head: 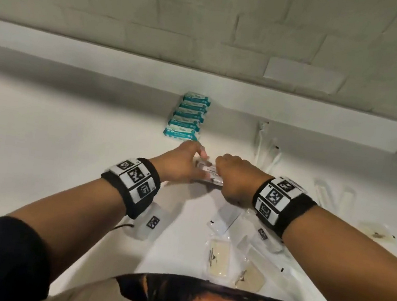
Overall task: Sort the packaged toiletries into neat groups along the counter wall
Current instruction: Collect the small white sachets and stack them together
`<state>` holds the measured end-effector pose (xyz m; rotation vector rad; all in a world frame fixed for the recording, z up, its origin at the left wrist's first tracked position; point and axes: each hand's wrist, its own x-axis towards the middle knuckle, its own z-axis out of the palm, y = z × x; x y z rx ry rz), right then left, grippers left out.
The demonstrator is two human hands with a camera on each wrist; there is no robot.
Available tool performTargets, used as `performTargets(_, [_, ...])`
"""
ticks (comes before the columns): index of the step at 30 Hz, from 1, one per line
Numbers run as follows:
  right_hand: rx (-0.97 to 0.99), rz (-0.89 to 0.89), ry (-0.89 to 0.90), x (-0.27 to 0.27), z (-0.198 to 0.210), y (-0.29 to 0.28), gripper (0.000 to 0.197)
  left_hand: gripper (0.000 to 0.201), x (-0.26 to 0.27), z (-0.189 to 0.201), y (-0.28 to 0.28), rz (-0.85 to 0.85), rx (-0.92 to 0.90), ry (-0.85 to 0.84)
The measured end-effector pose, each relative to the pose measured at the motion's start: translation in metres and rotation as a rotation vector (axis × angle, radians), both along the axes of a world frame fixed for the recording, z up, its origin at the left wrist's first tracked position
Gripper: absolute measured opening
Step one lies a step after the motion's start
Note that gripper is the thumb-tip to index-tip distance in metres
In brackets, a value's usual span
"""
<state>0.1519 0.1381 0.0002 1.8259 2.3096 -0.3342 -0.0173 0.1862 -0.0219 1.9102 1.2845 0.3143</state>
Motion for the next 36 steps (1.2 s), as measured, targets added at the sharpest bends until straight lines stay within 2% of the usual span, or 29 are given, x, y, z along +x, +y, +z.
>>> performTargets(2, [0.046, 0.062, -0.038, 0.001, 0.001, 0.002, 0.037, 0.042, 0.005, 0.002, -0.001, -0.231, 0.181, 0.265])
performTargets(4, [0.06, 0.102, -0.075, 0.002, 0.0, 0.002, 0.038, 0.039, 0.011, 0.001, -0.002, -0.323, 0.297, 0.397])
performTargets(7, [0.047, 0.071, -0.038, 0.005, -0.002, 0.0, 0.036, 0.038, 0.016, -0.001, 0.001, -0.332, 0.369, 0.455])
performTargets(11, [0.046, -0.03, 0.062, 0.005, -0.006, 0.003, 0.06, 0.068, 0.022, 0.001, 0.004, -0.344, 0.376, 0.554])
performTargets(14, [0.057, -0.052, 0.034, 0.003, -0.007, 0.01, 0.053, 0.067, 0.027, 0.002, 0.008, -0.332, 0.445, 0.659])
performTargets(17, [0.062, -0.055, -0.014, 0.005, -0.006, 0.022, 0.041, 0.064, 0.036, 0.0, 0.019, -0.288, 0.409, 0.637])
performTargets(20, [0.075, -0.092, -0.015, 0.014, -0.004, 0.045, 0.039, 0.07, 0.054, 0.002, 0.039, -0.233, 0.426, 0.615])
performTargets(24, [0.113, -0.138, 0.014, 0.033, -0.004, 0.08, 0.053, 0.082, 0.08, 0.003, 0.072, -0.19, 0.525, 0.669])
performTargets(30, [0.11, -0.32, 0.102, 0.063, -0.009, 0.146, 0.074, 0.07, 0.111, 0.006, 0.139, -0.089, 0.315, 0.587])
performTargets(34, [0.147, -0.395, 0.183, 0.084, -0.014, 0.181, 0.054, 0.072, 0.124, 0.002, 0.175, -0.043, 0.316, 0.55])
performTargets(36, [0.153, -0.385, 0.195, 0.092, -0.015, 0.195, 0.054, 0.075, 0.128, -0.001, 0.19, -0.023, 0.311, 0.521])
